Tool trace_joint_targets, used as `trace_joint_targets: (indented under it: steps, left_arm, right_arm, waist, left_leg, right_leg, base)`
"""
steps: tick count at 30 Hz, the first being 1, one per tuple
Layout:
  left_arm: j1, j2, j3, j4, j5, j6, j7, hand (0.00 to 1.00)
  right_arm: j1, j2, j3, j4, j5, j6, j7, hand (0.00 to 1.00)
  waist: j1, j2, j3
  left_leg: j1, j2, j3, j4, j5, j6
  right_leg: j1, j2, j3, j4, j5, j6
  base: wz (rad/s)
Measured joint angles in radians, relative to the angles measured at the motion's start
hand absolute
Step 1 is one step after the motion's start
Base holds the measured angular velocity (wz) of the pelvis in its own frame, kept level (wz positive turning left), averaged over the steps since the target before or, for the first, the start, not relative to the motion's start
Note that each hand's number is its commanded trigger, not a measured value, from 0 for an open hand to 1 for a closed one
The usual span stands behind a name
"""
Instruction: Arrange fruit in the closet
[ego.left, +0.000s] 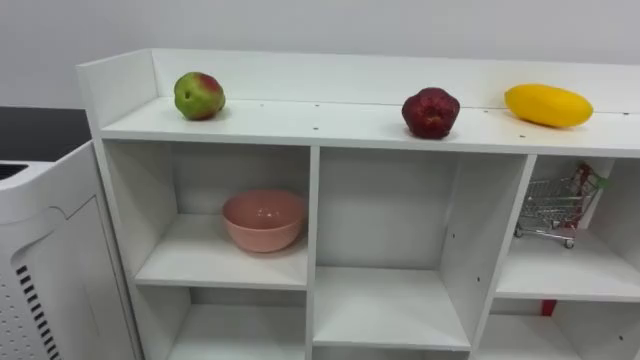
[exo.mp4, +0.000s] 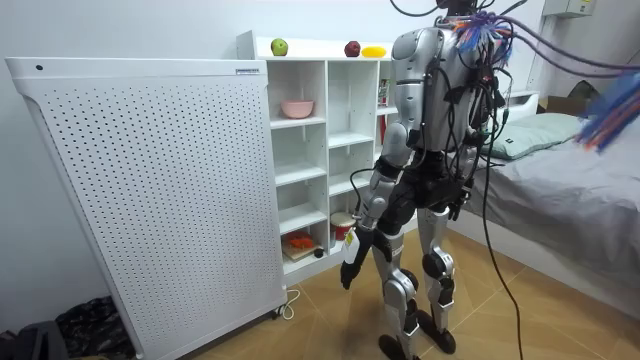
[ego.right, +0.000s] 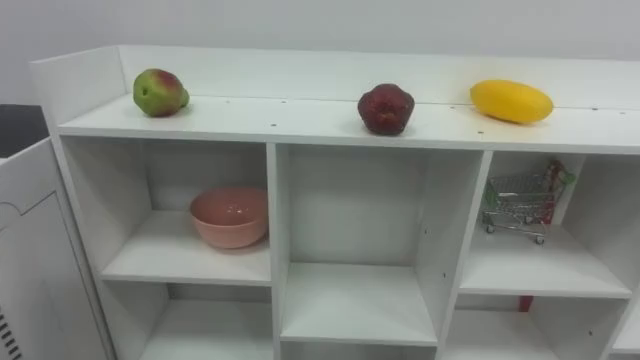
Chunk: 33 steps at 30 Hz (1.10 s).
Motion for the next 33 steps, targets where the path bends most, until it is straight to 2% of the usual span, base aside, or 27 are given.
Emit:
trace_joint_targets:
  steps: [7,17,21,24,26,30,33]
  left_arm:
    - [-0.001,0.001,-0.006,0.0,-0.013,-0.004,0.002,0.0]
    - [0.005,0.003,-0.005,-0.003,-0.02,-0.072,0.022,0.0]
    - [0.004,0.004,0.009,-0.003,-0.021,-0.098,0.024,0.0]
    - [0.005,0.008,0.025,-0.004,-0.021,-0.119,0.029,0.0]
    - [0.008,0.008,0.049,-0.003,-0.029,-0.127,0.032,0.0]
    - [0.014,0.009,0.048,-0.002,-0.032,-0.132,0.07,0.0]
    - [0.024,0.009,0.047,-0.014,-0.033,-0.131,0.09,0.0]
  right_arm:
    - [-0.001,0.0,0.002,0.001,0.002,-0.001,-0.011,0.0]
    - [0.02,0.012,-0.023,-0.027,0.1,-0.012,-0.054,0.0]
    - [0.014,0.011,-0.089,-0.079,0.111,-0.014,-0.082,0.0]
    - [0.003,0.011,-0.148,-0.196,0.123,-0.013,-0.113,0.0]
    - [-0.015,0.012,-0.194,-0.326,0.132,-0.019,-0.143,0.0]
    - [-0.024,0.012,-0.195,-0.565,0.14,-0.026,-0.208,0.0]
    - [-0.024,0.013,-0.193,-0.771,0.089,-0.044,-0.273,0.0]
  waist:
    - [0.0,0.0,0.0001]
    - [0.001,0.003,0.0001]
    - [-0.005,0.003,0.001]
    - [-0.005,-0.003,0.0004]
    - [-0.017,-0.008,-0.0011]
    - [-0.02,-0.015,0.0]
    - [-0.018,-0.019,-0.0016]
  left_leg:
    - [-0.001,0.0,0.003,-0.001,0.0,0.0]
    - [-0.005,0.001,0.001,-0.001,0.0,0.0]
    - [-0.004,-0.001,0.002,0.0,0.0,0.0]
    - [-0.002,-0.002,0.002,0.0,0.0,0.0]
    - [0.002,-0.001,0.001,-0.001,0.0,0.0]
    - [0.005,0.0,0.002,0.002,0.0,0.0]
    - [-0.002,0.0,0.003,0.002,0.0,0.0]
  right_leg:
    - [-0.002,0.001,0.002,0.001,0.0,0.0]
    - [-0.003,0.001,0.005,0.001,0.0,0.0]
    - [-0.003,0.001,0.014,0.001,0.0,0.0]
    - [-0.007,0.002,0.028,0.001,0.0,0.0]
    - [-0.006,0.003,0.027,0.002,0.0,0.0]
    - [-0.01,0.005,0.028,0.001,0.0,0.0]
    - [-0.021,0.006,0.032,0.003,0.0,0.0]
  base:
    - [0.0]
    - [0.01]
    - [-0.04]
    - [-0.17]
    - [-0.07]
    - [-0.02]
    - [-0.03]
